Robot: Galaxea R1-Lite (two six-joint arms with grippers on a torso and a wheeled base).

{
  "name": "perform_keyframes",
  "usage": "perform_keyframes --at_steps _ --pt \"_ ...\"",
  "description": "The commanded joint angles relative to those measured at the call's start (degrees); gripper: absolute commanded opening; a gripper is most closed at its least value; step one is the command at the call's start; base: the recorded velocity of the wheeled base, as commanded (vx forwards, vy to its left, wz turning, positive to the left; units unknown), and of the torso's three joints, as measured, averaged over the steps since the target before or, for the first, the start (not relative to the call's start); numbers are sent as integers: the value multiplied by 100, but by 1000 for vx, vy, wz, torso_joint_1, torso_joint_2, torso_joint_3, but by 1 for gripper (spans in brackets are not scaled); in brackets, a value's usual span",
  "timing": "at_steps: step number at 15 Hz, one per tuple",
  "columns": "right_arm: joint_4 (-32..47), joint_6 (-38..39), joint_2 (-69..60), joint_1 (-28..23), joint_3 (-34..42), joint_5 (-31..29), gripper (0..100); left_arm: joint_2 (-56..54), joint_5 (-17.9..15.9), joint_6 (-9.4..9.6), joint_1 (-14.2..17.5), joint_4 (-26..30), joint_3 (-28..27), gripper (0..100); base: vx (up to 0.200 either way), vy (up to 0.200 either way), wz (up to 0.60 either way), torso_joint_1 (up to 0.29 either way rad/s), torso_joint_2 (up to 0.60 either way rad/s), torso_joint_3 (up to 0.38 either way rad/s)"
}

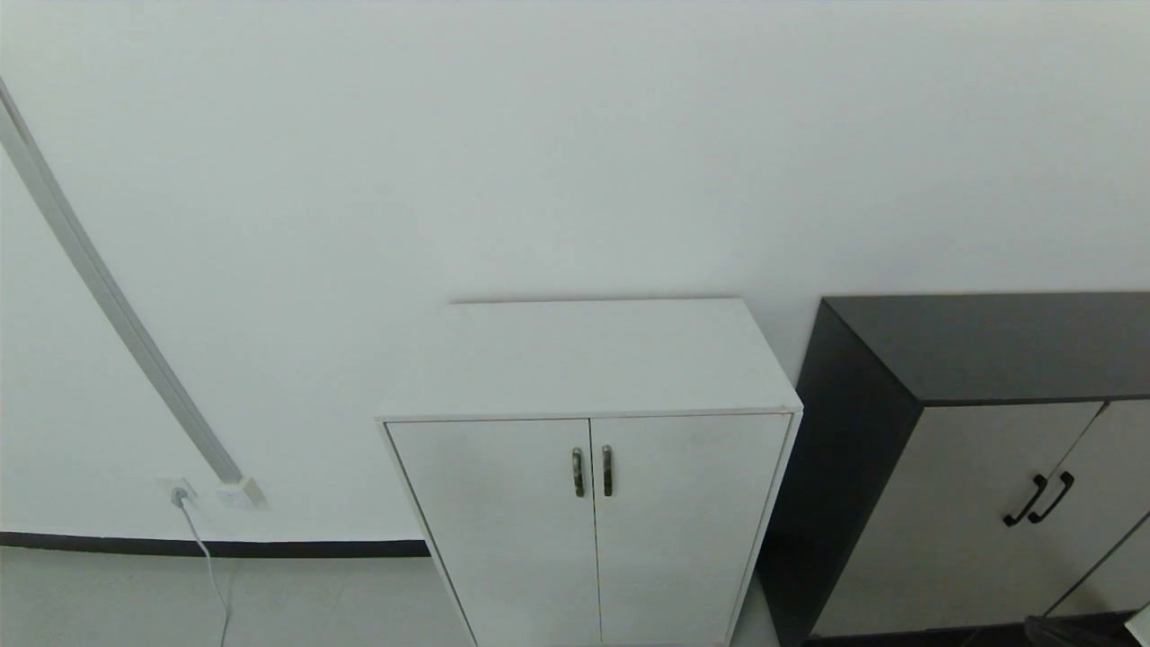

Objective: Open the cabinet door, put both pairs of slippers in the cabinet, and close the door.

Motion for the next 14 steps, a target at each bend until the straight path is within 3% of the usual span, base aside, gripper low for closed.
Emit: perform_keyframes --at_steps 1,5,14 --pt "1221 -46 -1786 179 -39 358 0 -1 0 -1 1 0 -9 0 0 0 0 0 0 0" --pt "2548 -38 -2885 390 -276 481 0 -1 0 -1 1 0 0 0 0 0 0 0 0 0" --pt "2865 6 -3781 197 5 437 0 -1 0 -1 1 0 -9 0 0 0 0 0 0 0"
